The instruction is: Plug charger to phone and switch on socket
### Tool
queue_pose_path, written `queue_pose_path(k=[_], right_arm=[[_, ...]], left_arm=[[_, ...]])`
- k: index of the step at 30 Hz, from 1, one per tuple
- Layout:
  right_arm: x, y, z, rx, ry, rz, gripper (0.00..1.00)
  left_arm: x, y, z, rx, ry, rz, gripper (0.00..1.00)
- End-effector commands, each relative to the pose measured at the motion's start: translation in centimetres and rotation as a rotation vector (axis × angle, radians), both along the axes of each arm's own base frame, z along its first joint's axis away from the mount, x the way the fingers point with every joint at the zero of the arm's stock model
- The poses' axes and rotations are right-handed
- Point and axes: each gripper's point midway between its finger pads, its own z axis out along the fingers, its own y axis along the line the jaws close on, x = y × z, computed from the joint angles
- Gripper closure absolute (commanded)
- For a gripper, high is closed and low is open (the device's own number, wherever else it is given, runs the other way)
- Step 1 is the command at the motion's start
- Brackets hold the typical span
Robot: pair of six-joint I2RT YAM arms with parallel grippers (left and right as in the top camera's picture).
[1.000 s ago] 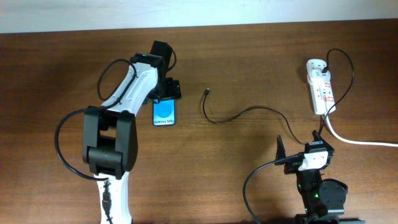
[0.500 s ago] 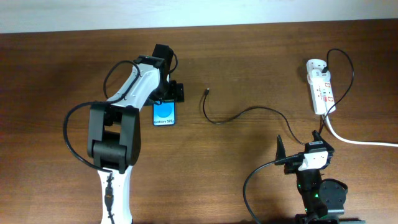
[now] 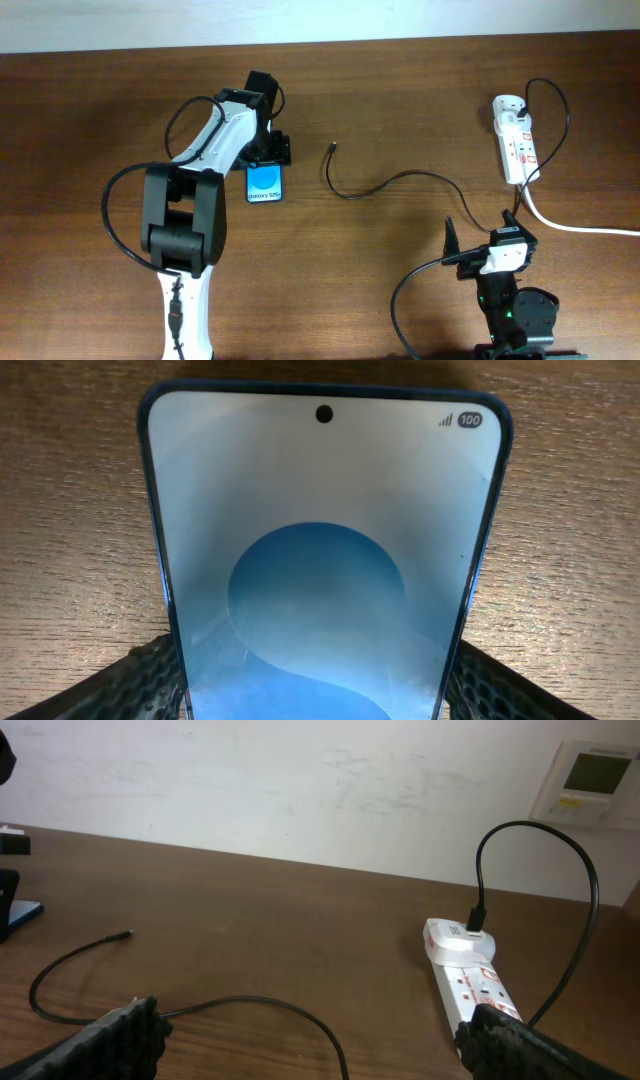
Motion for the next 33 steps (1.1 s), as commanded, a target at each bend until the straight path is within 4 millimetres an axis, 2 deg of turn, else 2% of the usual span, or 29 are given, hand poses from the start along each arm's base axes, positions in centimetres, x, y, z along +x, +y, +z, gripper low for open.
queue_pose_path(k=[1,5,9,11,12,13,14,15,16,18,21,25,28,31,33], right_arm=[[0.0,0.3,-0.2,0.009,0.002,0.015,0.02],[0.0,0.3,-0.2,0.009,0.002,0.015,0.02],[0.0,0.3,-0.2,0.009,0.002,0.015,0.02],[0.0,0.3,-0.2,0.009,0.002,0.015,0.02],[0.0,0.3,-0.2,0.009,0.002,0.015,0.02],[0.0,0.3,-0.2,0.009,0.002,0.015,0.02],[0.0,0.3,-0.2,0.009,0.002,0.015,0.02],[0.0,0.3,-0.2,0.009,0.002,0.015,0.02],[0.0,0.3,-0.2,0.009,0.002,0.015,0.02],[0.0,0.3,-0.2,0.009,0.002,0.015,0.02],[0.0,0.3,-0.2,0.009,0.002,0.015,0.02],[0.0,0.1,0.0,0.008,-0.007,0.004,0.02],[0.0,0.1,0.1,0.007,-0.008,0.004,0.02],[-0.1,1.0,2.3,0.008,-0.098,0.054,0.02],[-0.2,1.0,4.3,0.097,-0.172,0.060,0.02]], left_arm=[[-0.6,-0.4,-1.8,-0.017,0.054,-0.009,0.21],[0.8,-0.8,0.3,-0.026,0.017,-0.009,0.25],[2.1,-1.1,3.3,-0.032,-0.020,-0.010,0.26],[2.9,-1.3,5.6,-0.040,-0.047,-0.010,0.27],[3.1,-1.3,6.2,-0.043,-0.056,-0.010,0.31],[3.4,-1.4,7.0,-0.046,-0.068,-0.006,0.36],[3.7,-1.7,8.3,-0.063,-0.085,-0.007,0.62],[3.9,-2.0,8.9,-0.084,-0.092,-0.008,0.65],[4.0,-2.6,9.6,-0.120,-0.099,-0.011,0.82],[4.0,-3.8,10.4,-0.195,-0.094,0.031,1.00],[3.6,-5.3,10.7,-0.302,-0.038,0.230,1.00],[2.3,-8.3,11.7,-0.493,0.091,0.375,1.00],[0.7,-10.4,13.1,-0.634,0.250,0.493,1.00],[-0.1,-11.8,15.2,-0.791,0.368,0.514,1.00],[0.1,-11.1,15.4,-0.810,0.381,0.535,1.00]])
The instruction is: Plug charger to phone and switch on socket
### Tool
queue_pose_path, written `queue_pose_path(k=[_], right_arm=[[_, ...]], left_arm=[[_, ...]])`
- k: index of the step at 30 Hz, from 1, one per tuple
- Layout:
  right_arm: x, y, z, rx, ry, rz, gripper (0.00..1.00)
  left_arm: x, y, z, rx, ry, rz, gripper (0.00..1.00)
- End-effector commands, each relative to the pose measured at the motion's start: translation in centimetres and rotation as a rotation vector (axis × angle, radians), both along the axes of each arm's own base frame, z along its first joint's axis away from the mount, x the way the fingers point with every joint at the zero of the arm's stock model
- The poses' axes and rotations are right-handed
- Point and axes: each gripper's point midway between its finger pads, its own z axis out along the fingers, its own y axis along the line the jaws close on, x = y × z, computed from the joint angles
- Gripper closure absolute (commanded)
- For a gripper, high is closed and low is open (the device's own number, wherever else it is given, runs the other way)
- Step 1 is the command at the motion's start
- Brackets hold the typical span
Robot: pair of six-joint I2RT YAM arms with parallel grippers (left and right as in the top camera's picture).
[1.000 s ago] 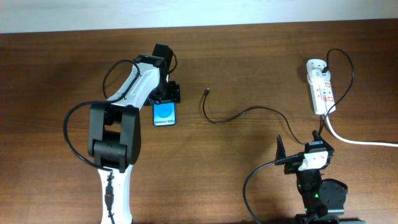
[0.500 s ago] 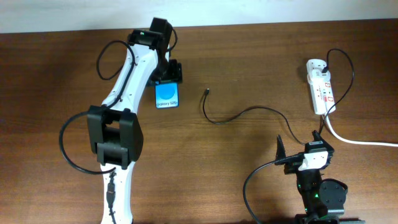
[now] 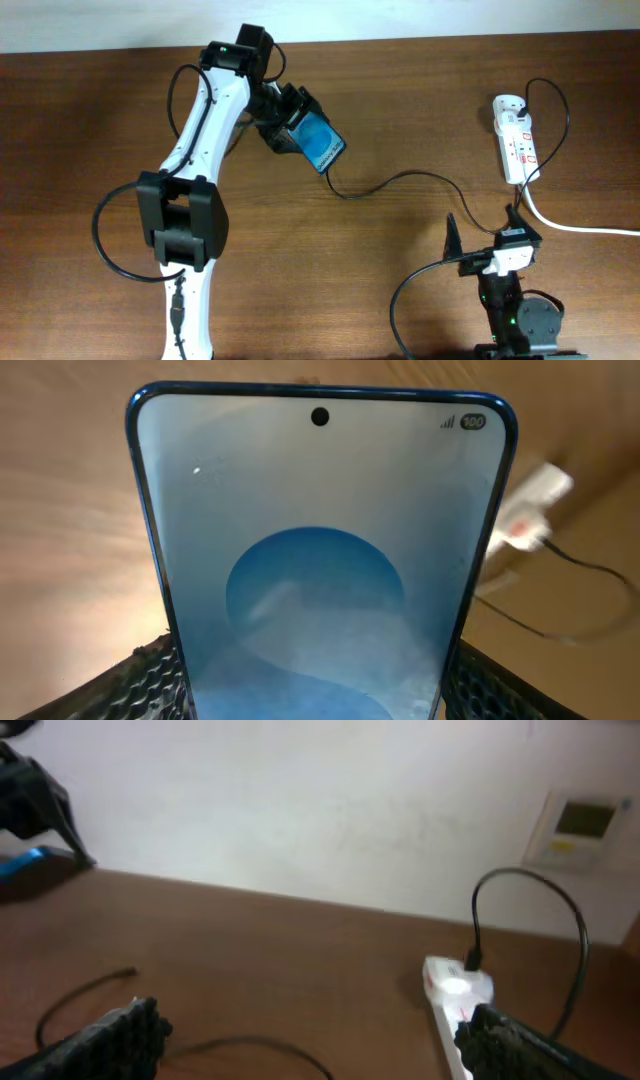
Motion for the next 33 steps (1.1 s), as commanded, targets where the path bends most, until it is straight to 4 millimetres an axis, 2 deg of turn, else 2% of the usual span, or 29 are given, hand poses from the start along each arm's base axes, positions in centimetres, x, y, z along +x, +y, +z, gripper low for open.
queue_pose_path(k=[1,4,7,9,13,16,19,22,25,26,27,28,29,30,33], right_arm=[[-0.3,0.6,2.2,0.193,-0.061,0.052,0.02],[-0.5,0.9,3.2,0.362,-0.036,0.080,0.02],[-0.4,2.1,5.5,0.378,0.015,0.148,0.01],[0.4,2.6,7.3,0.383,0.108,0.165,0.01],[3.4,4.2,11.6,0.404,0.314,0.225,0.02],[6.4,5.2,13.4,0.434,0.497,0.254,0.02],[9.6,5.8,13.9,0.468,0.658,0.264,0.02],[14.1,5.6,12.4,0.483,0.742,0.244,0.02],[17.5,5.6,7.7,0.498,0.831,0.226,0.02],[17.9,5.6,5.7,0.517,0.890,0.210,0.02],[18.5,6.0,4.6,0.573,0.924,0.210,0.02],[19.5,7.4,3.3,0.619,0.956,0.271,0.01],[20.3,8.8,2.1,0.645,0.981,0.317,0.08],[20.7,9.5,1.2,0.680,1.006,0.305,0.10],[22.1,12.9,-3.8,0.792,1.115,0.191,0.28]], left_arm=[[0.5,0.5,2.5,-0.148,0.063,0.070,1.00],[1.3,3.6,2.4,-0.141,0.084,0.140,1.00],[2.4,7.8,1.4,-0.061,0.077,0.221,1.00],[2.4,9.5,1.3,-0.054,0.101,0.256,1.00],[2.5,10.1,1.3,-0.055,0.101,0.269,1.00],[2.5,10.1,1.3,-0.055,0.099,0.269,1.00],[2.5,10.1,1.3,-0.055,0.100,0.269,1.00],[2.5,10.1,1.3,-0.055,0.099,0.269,1.00],[2.6,10.1,1.3,-0.055,0.096,0.268,1.00],[2.6,10.1,1.3,-0.055,0.096,0.268,1.00],[2.6,10.1,1.3,-0.055,0.096,0.268,1.00],[2.6,10.3,1.1,-0.039,0.094,0.270,1.00],[2.7,10.6,0.9,-0.017,0.090,0.273,1.00],[2.7,10.7,0.8,-0.010,0.090,0.275,1.00],[3.0,11.4,0.7,-0.006,0.082,0.289,1.00]])
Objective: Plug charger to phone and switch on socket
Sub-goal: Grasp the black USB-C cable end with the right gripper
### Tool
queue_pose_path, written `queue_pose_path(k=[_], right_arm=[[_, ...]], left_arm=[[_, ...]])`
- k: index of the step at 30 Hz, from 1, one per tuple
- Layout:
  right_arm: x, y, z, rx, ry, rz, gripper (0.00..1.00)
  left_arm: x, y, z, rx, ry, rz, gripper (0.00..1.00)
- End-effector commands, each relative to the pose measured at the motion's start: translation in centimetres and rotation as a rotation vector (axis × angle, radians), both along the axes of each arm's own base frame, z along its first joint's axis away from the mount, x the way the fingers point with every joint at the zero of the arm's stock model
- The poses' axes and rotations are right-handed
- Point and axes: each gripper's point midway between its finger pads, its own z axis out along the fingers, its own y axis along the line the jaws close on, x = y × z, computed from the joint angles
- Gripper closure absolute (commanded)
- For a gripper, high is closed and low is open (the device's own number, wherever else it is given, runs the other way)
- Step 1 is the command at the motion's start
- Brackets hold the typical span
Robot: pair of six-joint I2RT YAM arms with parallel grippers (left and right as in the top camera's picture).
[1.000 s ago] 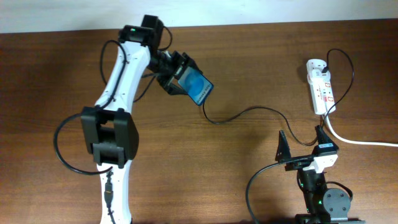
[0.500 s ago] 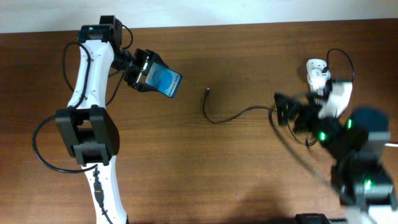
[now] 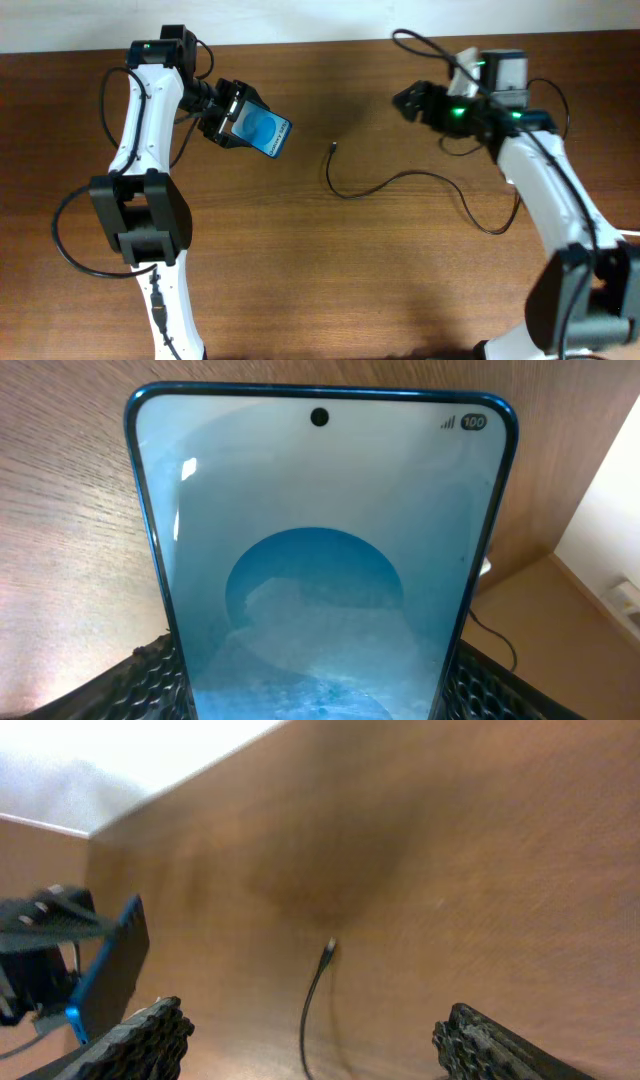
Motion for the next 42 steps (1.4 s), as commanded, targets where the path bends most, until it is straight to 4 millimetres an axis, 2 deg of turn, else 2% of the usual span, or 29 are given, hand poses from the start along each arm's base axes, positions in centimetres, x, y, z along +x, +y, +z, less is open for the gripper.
queue_pose_path(k=[1,4,7,11,14,18,23,26,34,37,38,40,42], right_arm=[[0.8,3.7,-3.2,0.057,0.130,-0.085,0.31],[0.4,6.5,-6.7,0.032,0.219,-0.119,0.42],[0.0,8.8,-9.5,0.029,0.285,-0.145,0.59],[-0.4,11.0,-11.8,0.021,0.310,-0.129,0.64],[-1.1,12.0,-14.4,0.017,0.366,-0.123,0.65],[-1.8,13.6,-16.8,0.004,0.390,-0.089,0.64],[-1.5,14.3,-17.9,0.013,0.380,-0.076,0.64],[-1.5,14.2,-19.5,0.008,0.398,-0.083,0.64],[-0.6,12.6,-19.8,-0.005,0.382,-0.107,0.65],[-0.5,12.2,-20.0,-0.024,0.378,-0.116,0.74],[-0.5,12.2,-20.0,-0.024,0.378,-0.116,0.83],[-0.5,12.1,-20.0,-0.037,0.367,-0.107,0.96],[-0.3,12.2,-19.9,-0.032,0.357,-0.106,0.96]], left_arm=[[0.7,0.9,0.7,-0.004,-0.021,0.028,1.00],[1.0,2.4,0.7,-0.003,-0.022,0.059,1.00],[1.2,3.6,0.7,-0.003,-0.021,0.084,1.00],[1.2,3.7,0.7,-0.004,-0.021,0.088,1.00],[1.2,3.8,0.7,-0.003,-0.021,0.088,1.00],[1.2,3.8,0.7,-0.003,-0.021,0.088,1.00],[1.2,3.7,0.7,-0.004,-0.020,0.087,1.00],[1.1,3.7,0.7,-0.003,-0.019,0.087,1.00],[0.9,3.7,0.7,-0.004,-0.009,0.087,1.00],[0.9,3.7,0.7,-0.004,-0.009,0.087,1.00],[1.0,3.7,0.7,-0.004,-0.010,0.087,1.00],[0.9,3.7,0.7,-0.004,-0.009,0.087,1.00],[0.9,3.7,0.7,-0.004,-0.009,0.087,1.00]])
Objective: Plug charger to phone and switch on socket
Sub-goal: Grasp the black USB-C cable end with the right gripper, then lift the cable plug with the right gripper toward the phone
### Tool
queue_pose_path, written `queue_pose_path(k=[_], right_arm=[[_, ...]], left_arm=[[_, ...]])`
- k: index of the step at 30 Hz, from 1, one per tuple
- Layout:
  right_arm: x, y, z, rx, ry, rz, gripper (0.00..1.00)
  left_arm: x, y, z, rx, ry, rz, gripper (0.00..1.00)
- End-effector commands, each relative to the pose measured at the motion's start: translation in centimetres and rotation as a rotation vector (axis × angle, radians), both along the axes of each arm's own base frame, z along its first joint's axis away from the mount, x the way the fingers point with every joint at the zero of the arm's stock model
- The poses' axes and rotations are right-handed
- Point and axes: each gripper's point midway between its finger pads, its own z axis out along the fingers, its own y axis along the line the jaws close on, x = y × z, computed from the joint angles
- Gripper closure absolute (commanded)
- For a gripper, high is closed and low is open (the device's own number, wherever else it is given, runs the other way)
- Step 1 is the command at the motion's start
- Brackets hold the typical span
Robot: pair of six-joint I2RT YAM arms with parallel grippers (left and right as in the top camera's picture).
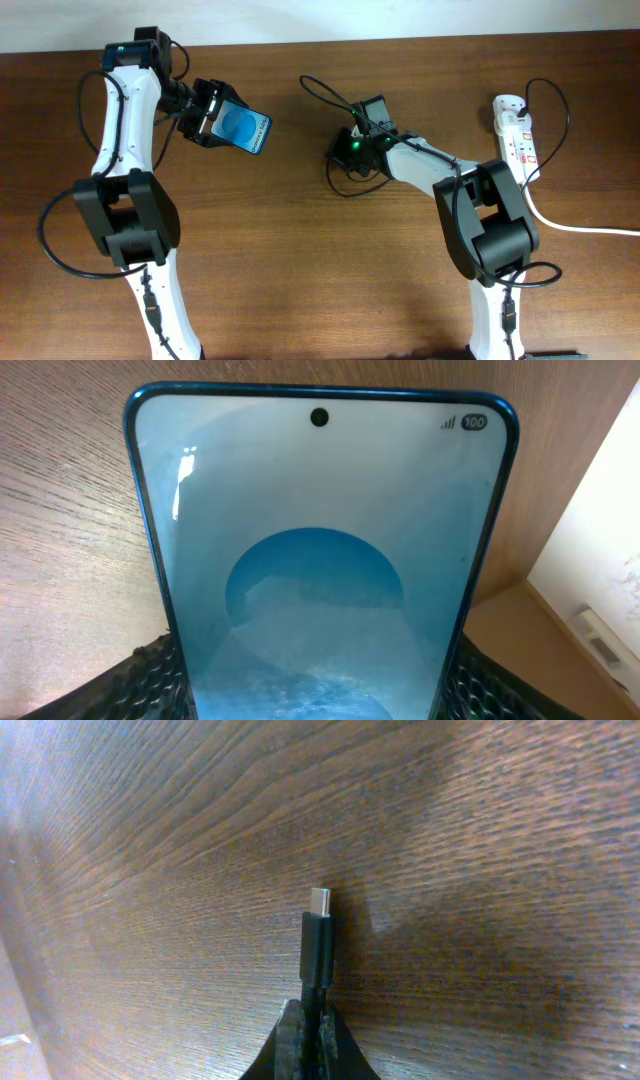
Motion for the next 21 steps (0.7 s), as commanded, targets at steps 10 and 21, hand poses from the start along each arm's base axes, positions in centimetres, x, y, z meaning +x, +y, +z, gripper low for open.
queue_pose_path(k=[10,21], right_arm=[[-0.9,-2.2,9.5,0.303,-0.376,0.526,0.96],[-12.3,-8.2,24.0,0.173,-0.529,0.690,0.96]], left_arm=[[0.4,-0.7,1.2,-0.024,-0.211,-0.226,1.00],[-1.5,-3.1,2.6,-0.131,-0.410,-0.518,1.00]])
